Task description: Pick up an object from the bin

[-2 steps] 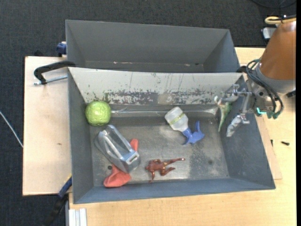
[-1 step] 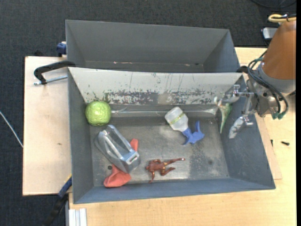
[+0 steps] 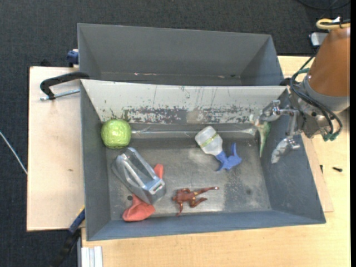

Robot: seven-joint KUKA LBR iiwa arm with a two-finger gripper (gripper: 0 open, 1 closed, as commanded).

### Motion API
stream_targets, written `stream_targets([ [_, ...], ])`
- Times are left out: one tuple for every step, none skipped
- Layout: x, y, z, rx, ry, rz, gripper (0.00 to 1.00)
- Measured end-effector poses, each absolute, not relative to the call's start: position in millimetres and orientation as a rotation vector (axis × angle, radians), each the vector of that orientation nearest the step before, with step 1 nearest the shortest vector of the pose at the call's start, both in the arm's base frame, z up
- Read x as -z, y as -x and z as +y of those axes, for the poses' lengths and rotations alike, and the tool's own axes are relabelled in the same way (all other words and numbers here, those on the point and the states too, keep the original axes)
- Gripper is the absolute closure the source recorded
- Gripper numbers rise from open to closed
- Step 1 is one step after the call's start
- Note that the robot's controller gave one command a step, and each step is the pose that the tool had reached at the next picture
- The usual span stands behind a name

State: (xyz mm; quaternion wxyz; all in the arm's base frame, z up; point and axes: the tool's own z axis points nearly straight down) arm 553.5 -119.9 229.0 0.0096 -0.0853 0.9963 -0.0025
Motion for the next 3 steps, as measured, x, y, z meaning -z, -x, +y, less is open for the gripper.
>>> stream_targets([
  [-171.3,-559.7,-106.3,0.003,0.442,3.104,0.0],
  [-109.8,-553.7,-105.9,0.0,0.482,3.099,0.0],
  [-91.8,-548.6,-106.6,-0.008,0.015,3.128,0.0],
])
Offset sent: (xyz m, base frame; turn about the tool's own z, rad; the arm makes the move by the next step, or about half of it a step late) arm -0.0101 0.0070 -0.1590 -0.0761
